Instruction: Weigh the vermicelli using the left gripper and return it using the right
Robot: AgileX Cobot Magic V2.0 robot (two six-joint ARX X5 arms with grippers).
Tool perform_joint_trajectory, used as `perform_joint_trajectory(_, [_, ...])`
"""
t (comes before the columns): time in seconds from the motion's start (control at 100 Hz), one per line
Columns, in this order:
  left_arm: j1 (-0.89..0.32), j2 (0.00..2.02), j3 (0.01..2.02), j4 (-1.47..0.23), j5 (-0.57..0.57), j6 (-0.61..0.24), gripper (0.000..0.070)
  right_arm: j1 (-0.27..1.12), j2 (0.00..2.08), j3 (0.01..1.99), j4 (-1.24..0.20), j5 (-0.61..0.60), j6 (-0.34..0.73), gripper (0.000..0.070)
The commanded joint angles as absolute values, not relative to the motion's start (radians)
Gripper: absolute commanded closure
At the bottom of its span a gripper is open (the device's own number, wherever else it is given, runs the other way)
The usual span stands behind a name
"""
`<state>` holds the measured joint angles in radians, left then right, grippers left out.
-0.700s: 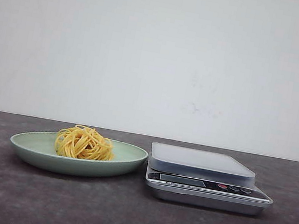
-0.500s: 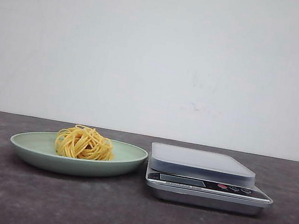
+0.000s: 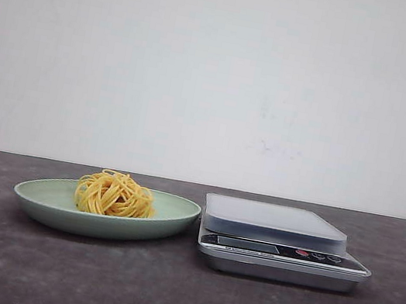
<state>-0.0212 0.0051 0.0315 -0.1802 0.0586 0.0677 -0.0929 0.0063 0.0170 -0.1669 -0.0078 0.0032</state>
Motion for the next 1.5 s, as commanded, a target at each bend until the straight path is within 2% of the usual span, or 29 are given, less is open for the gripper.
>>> perform_joint_trajectory(0.0, [-0.022, 0.003, 0.014, -0.187, 0.064, 0.077, 0.0695, -0.094, 0.004, 0.013, -0.153, -0.008, -0.004, 0.0693])
perform_joint_trajectory(0.76, [-0.022, 0.003, 0.014, -0.187, 0.064, 0.077, 0.0695, -0.094, 0.004, 0.013, -0.153, -0.008, -0.004, 0.0693])
perform_joint_trajectory(0.86, [-0.022, 0.003, 0.014, -0.186, 0.059, 0.127, 0.0695, -0.094, 0.004, 0.013, -0.153, -0.008, -0.004, 0.0693])
perform_joint_trajectory(1.08, [-0.022, 0.003, 0.014, -0.187, 0.06, 0.126, 0.0695, -0.094, 0.004, 0.013, -0.149, -0.008, -0.004, 0.0693])
perform_joint_trajectory(1.14, [-0.022, 0.004, 0.014, -0.187, 0.062, 0.102, 0.0695, -0.094, 0.004, 0.013, -0.146, -0.008, -0.002, 0.0693])
perform_joint_trajectory(1.21, [-0.022, 0.003, 0.014, -0.187, 0.065, 0.032, 0.0696, -0.094, 0.004, 0.013, -0.144, -0.014, 0.019, 0.0693])
perform_joint_trajectory(1.28, [-0.022, 0.004, 0.014, -0.187, 0.065, 0.008, 0.0696, -0.094, 0.004, 0.013, -0.148, -0.031, 0.033, 0.0693])
perform_joint_trajectory(1.42, [-0.022, 0.004, 0.014, -0.186, 0.072, 0.003, 0.0696, -0.094, 0.004, 0.013, -0.131, -0.099, 0.136, 0.0693])
perform_joint_trajectory(1.49, [-0.022, 0.004, 0.014, -0.172, 0.071, -0.048, 0.0696, -0.094, 0.004, 0.016, -0.105, -0.123, 0.21, 0.0694])
